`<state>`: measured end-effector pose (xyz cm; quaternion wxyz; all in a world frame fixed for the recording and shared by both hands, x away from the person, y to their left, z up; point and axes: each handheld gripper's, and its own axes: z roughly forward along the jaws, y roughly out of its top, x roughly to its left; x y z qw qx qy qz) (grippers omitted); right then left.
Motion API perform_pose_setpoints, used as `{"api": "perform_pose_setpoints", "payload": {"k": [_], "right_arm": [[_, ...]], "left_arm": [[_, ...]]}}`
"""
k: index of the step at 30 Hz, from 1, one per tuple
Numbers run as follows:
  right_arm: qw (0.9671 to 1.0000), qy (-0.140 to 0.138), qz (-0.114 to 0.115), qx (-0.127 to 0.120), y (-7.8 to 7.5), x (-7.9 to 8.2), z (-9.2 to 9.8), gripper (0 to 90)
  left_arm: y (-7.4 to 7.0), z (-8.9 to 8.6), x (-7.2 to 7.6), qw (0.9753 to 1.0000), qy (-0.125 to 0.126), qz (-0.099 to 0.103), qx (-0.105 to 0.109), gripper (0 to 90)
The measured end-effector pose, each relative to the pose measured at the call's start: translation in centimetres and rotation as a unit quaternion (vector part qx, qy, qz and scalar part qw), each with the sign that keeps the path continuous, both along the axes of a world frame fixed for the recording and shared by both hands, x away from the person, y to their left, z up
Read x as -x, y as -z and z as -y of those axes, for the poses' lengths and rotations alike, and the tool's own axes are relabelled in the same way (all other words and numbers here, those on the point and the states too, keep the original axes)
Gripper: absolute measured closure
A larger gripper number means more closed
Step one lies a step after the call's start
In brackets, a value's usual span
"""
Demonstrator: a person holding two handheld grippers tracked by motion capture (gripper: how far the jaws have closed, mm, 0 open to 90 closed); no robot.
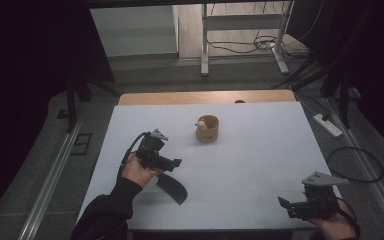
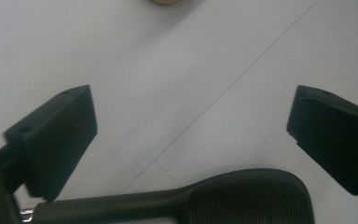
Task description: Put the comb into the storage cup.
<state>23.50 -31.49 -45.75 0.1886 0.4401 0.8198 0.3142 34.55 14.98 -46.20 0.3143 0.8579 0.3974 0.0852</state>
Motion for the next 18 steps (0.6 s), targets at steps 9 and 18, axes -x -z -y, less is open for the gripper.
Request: {"api": "perform_pose_setpoints", "payload": {"k": [9, 18], "right_arm": [[1.0000, -0.002, -0.001, 0.001, 0.0, 0.0, 0.0, 0.0], [1.0000, -0.001, -0.002, 0.000, 0.0, 0.0, 0.0, 0.0]], "left_arm": [[-0.3, -0.9, -0.8, 0.9996, -0.011, -0.021, 0.016, 59.8], [-0.8, -1.2, -1.7, 0.9996, -0.014, -0.023, 0.003, 88.3]]}}
